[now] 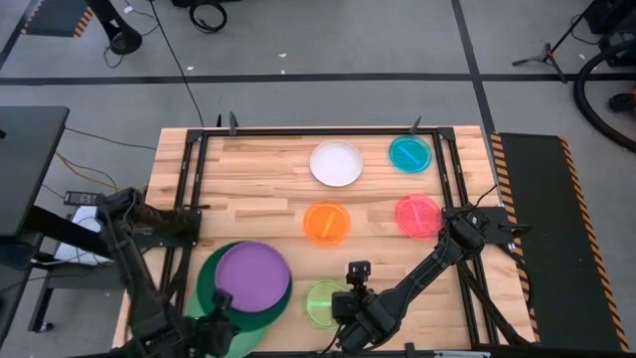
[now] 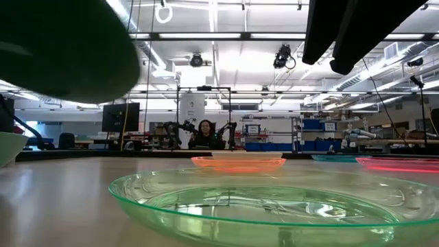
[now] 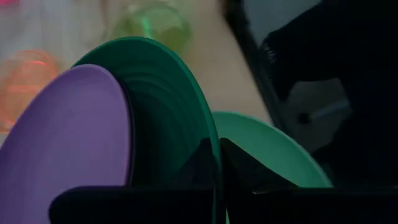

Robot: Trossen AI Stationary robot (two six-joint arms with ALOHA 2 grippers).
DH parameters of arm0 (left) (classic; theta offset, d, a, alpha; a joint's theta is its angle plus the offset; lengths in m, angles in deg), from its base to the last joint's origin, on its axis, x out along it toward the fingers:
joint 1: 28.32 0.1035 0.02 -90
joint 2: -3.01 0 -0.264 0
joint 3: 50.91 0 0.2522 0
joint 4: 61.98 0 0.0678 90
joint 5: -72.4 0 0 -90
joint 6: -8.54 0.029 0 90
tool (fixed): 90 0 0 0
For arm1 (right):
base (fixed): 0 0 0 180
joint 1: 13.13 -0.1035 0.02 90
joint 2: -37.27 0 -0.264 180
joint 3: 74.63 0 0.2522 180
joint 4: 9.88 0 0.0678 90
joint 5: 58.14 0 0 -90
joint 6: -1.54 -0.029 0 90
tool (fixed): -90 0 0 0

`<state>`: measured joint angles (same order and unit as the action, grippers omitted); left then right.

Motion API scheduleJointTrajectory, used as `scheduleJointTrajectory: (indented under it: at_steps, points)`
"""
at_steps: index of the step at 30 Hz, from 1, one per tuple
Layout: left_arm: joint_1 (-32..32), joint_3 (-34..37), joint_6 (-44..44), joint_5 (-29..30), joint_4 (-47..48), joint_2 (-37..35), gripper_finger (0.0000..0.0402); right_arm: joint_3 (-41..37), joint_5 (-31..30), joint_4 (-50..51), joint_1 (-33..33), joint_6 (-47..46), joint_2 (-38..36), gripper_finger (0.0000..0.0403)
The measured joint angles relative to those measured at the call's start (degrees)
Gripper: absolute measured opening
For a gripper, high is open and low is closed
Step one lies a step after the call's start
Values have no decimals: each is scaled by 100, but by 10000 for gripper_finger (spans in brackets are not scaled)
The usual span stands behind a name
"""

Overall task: Stack plastic plates
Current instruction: Stack the stacked plates on top of the green plate

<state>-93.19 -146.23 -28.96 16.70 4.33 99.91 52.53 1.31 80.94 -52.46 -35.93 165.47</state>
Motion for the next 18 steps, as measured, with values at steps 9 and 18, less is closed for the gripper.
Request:
scheduleJointTrajectory:
  at_steps: [9, 18]
  points:
    - [-518, 0, -722, 133, -8, 0, 18, -2, 7, -11, 0, -197, 0, 265]
    - [-617, 0, -1551, -362, -105, 5, 18, -2, 7, -11, 5, -146, 1, 265]
